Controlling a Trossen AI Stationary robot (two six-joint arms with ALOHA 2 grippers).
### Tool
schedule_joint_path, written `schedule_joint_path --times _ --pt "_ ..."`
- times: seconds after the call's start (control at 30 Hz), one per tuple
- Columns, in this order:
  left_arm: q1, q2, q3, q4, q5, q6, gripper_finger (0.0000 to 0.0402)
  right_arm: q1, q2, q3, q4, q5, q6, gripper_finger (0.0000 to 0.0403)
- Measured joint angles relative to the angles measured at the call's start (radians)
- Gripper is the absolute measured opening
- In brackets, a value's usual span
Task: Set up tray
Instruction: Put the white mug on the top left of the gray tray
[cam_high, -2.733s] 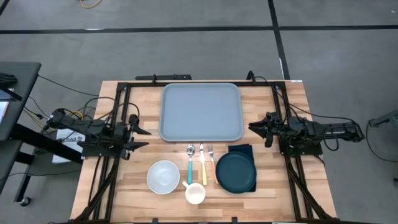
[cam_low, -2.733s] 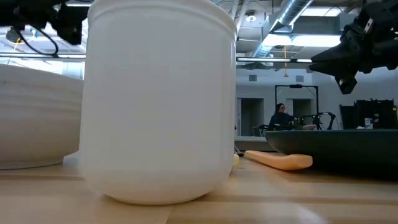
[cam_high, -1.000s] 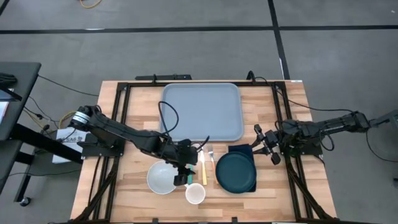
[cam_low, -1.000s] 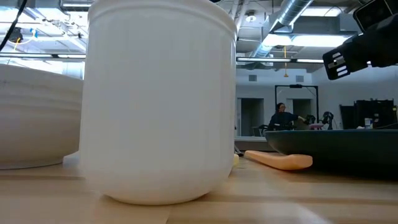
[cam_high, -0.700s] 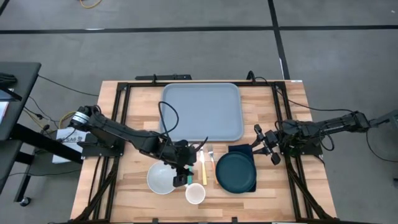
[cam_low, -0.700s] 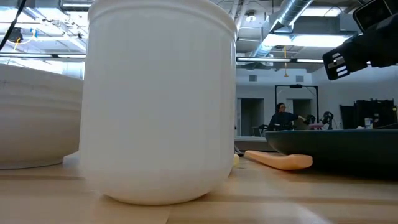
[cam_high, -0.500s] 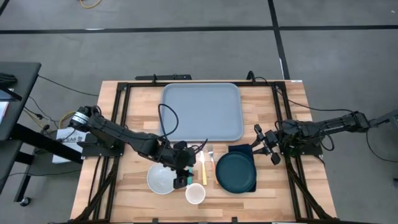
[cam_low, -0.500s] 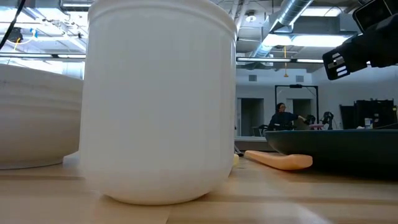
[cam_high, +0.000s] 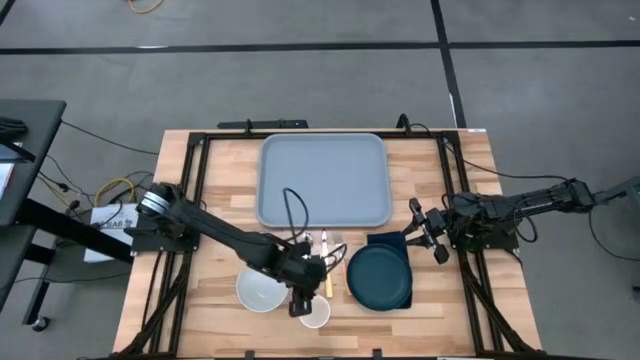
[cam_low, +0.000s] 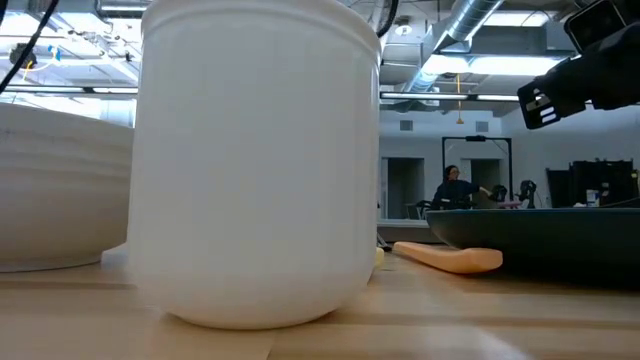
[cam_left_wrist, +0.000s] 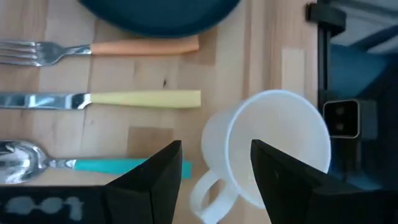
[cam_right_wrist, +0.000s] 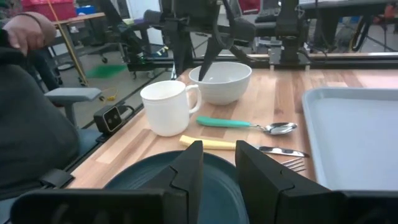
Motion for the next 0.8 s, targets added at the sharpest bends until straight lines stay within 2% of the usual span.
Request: schedule_joint_path --times 0.17,0.8 --pt "-0.001 0.077 0.09 -0.164 -0.043 0.028 0.018 0.0 0.0 0.0 -0.011 0.0 0.0 0.0087" --pt "-0.015 0.091 0.109 -0.158 0.001 0.099 0.018 0.0 0.0 0.0 -0.019 0.0 -0.002 0.0087"
